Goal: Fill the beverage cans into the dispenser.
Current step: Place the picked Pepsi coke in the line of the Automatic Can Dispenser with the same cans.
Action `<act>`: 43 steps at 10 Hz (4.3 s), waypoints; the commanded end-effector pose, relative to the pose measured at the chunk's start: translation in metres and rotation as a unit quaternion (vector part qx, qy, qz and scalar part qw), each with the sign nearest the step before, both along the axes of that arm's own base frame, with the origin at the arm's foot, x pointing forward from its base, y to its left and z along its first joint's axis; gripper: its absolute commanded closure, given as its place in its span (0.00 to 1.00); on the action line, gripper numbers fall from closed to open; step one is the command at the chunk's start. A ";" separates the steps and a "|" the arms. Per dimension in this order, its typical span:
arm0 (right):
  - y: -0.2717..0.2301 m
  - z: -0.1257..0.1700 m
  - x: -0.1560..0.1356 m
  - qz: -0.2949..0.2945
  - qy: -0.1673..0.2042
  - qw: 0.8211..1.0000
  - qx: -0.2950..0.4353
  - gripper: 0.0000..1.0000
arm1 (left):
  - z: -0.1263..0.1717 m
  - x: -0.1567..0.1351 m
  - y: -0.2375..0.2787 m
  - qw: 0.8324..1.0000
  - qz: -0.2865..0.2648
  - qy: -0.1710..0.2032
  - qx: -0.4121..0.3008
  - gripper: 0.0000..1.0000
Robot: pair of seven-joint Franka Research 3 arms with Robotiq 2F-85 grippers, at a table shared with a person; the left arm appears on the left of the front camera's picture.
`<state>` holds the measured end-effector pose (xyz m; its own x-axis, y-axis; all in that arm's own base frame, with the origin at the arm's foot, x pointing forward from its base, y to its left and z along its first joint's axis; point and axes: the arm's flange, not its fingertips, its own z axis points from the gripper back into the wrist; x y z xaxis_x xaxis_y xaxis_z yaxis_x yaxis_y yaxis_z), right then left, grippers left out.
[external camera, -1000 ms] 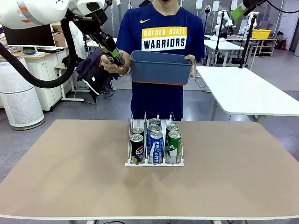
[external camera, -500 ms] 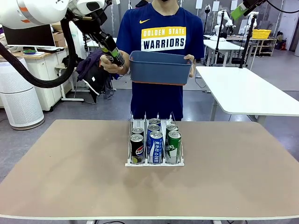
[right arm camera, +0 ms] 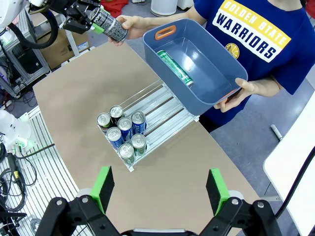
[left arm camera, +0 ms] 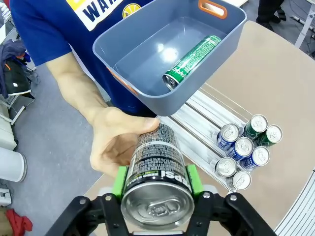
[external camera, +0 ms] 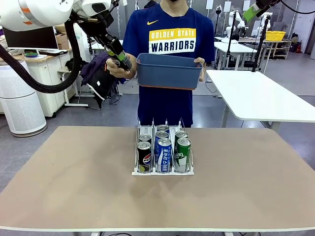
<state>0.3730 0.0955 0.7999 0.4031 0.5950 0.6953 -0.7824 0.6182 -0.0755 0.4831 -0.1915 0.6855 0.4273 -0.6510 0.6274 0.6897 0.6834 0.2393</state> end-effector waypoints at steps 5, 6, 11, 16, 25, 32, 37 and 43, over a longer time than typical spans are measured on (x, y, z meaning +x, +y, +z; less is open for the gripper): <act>0.000 -0.002 0.000 0.000 0.002 1.000 0.000 0.00 | 0.001 0.000 0.002 1.000 -0.003 -0.001 0.001 1.00; 0.000 -0.002 0.000 0.000 0.002 1.000 0.000 0.00 | 0.001 0.000 0.002 1.000 -0.003 -0.001 0.001 1.00; 0.000 -0.002 0.000 0.000 0.002 1.000 0.000 0.00 | 0.001 0.000 0.002 1.000 -0.003 -0.001 0.001 1.00; 0.000 -0.002 0.000 0.000 0.002 1.000 0.000 0.00 | 0.001 0.000 0.002 1.000 -0.003 -0.001 0.001 1.00; 0.000 -0.002 0.000 0.000 0.002 1.000 0.000 0.00 | 0.001 0.000 0.002 1.000 -0.003 -0.001 0.001 1.00; 0.000 -0.002 0.000 0.000 0.002 1.000 0.000 0.00 | -0.001 0.000 -0.001 1.000 -0.001 0.001 0.001 0.42; 0.000 -0.002 0.000 0.000 0.002 1.000 0.000 0.00 | -0.019 -0.028 -0.055 0.994 0.038 0.096 0.035 0.42; 0.000 -0.002 0.000 0.000 0.002 1.000 0.000 0.00 | -0.070 -0.056 -0.110 0.977 0.038 0.206 0.032 0.42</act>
<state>0.3730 0.0957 0.7999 0.4029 0.5952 0.6953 -0.7825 0.6180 -0.0756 0.4266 -0.2985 0.6151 0.6824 -0.6433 0.3472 0.6789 0.7338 0.0253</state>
